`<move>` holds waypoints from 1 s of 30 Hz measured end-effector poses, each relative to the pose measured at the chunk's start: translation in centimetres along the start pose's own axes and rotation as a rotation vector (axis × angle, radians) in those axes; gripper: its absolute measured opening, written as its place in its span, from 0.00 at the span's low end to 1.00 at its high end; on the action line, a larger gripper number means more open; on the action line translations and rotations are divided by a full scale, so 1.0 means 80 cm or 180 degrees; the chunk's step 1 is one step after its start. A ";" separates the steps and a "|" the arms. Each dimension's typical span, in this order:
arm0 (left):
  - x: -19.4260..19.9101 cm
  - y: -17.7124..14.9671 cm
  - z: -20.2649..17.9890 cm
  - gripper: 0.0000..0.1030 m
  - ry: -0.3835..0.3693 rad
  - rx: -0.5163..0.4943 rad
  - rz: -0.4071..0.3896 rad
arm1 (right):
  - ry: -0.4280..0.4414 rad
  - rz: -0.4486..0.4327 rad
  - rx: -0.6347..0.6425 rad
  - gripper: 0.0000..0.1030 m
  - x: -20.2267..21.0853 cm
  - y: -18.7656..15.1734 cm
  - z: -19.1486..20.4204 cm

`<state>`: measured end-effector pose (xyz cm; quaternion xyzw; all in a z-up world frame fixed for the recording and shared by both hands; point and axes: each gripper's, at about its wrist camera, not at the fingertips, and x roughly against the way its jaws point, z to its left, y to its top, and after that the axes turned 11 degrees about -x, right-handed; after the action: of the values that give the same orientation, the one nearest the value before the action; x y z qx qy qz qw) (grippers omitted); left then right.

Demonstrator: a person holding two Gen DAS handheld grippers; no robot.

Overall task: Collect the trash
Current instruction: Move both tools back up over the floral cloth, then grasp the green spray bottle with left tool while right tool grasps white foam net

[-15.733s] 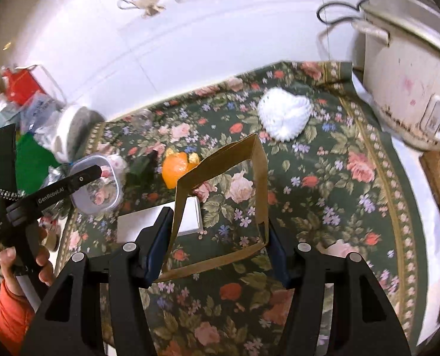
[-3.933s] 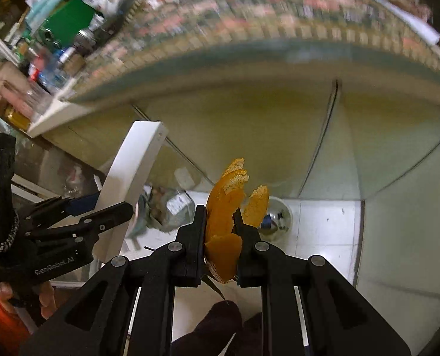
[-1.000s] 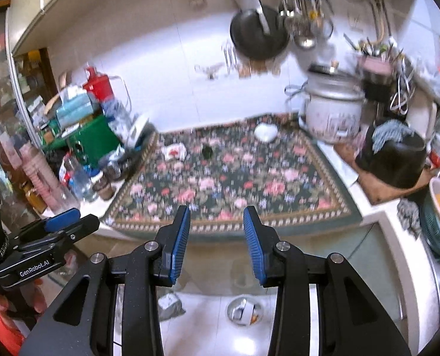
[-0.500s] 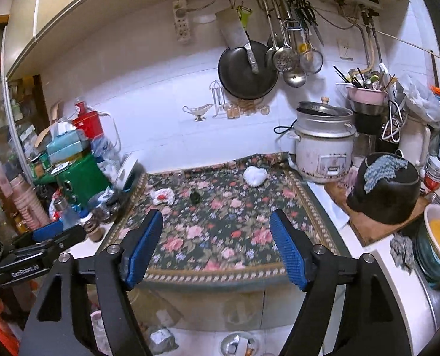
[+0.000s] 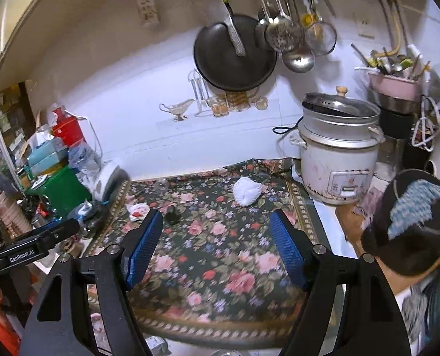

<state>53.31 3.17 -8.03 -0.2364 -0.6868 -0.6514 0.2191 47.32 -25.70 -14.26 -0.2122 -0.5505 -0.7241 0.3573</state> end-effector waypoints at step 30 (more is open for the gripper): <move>-0.323 0.027 0.137 0.78 -0.0198 -0.0053 0.0996 | -0.0480 0.0998 -0.1282 0.61 -0.429 0.027 -0.101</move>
<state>75.17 13.16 -22.61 -0.3625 -0.6427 -0.6073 0.2946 72.07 -23.94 -39.37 -0.4151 -0.3807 -0.7370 0.3736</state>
